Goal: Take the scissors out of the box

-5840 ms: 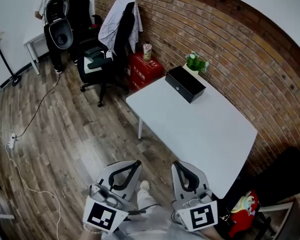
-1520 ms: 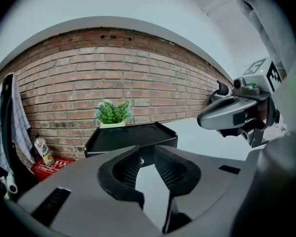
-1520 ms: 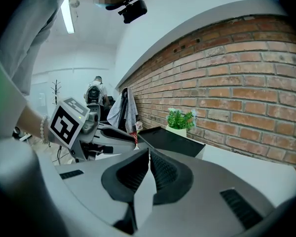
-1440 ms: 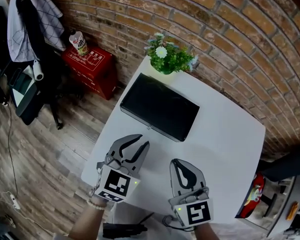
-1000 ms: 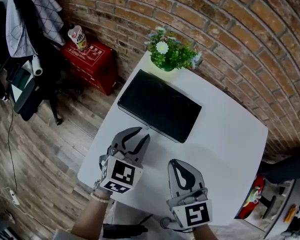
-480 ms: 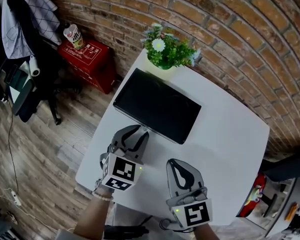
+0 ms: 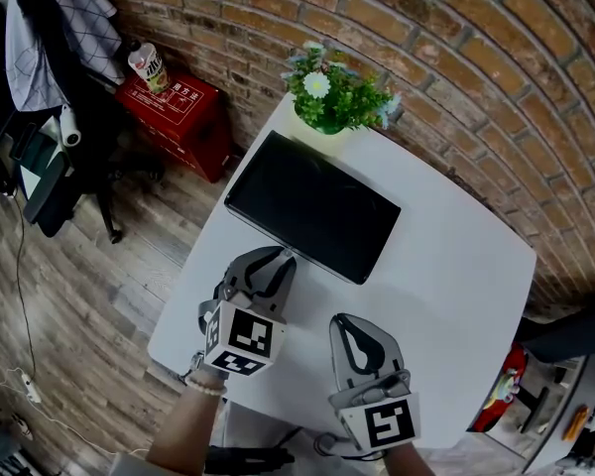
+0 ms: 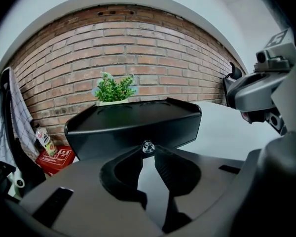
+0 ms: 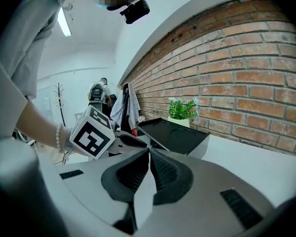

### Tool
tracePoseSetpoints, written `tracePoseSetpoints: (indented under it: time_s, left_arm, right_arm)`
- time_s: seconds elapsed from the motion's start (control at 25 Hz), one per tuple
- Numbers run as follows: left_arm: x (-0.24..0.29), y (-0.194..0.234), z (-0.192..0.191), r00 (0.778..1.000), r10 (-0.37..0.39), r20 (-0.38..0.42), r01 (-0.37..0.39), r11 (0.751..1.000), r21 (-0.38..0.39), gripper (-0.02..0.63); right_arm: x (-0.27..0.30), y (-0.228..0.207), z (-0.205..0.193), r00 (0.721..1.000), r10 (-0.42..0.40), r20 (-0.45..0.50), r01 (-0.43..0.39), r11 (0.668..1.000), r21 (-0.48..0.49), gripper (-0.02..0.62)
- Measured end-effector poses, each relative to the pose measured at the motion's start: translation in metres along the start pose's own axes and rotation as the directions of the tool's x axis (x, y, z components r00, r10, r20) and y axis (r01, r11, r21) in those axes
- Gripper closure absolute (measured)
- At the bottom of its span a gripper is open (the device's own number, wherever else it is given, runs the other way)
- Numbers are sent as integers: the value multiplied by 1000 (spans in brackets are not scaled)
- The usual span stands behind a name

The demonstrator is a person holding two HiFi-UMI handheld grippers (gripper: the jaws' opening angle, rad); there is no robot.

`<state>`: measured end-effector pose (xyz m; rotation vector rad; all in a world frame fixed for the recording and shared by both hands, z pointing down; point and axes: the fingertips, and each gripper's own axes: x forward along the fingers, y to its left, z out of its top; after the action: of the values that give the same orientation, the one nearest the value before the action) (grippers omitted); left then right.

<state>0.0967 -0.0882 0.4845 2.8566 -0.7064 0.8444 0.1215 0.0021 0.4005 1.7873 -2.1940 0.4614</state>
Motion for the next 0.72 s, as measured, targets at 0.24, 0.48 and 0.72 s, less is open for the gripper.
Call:
tracePoseSetpoints:
  time_s: [0.24,0.48,0.72]
  left_arm:
    - [-2,0,1,1000,-7,1,7,1000,8,522]
    - [-2,-1,-1,1000,-8,-7,9,1000,20,525]
    - [-5,-2,-3,1000,-9,-16,10,1000,21,526]
  right_arm:
    - [-3,2,0,1000,-3,-4,3,1000,4,551]
    - [-5,4,-2,1000,-3,-1,3,1000,4,551]
    - [-7,6,-3,1000,-6,3,6,1000,6,551]
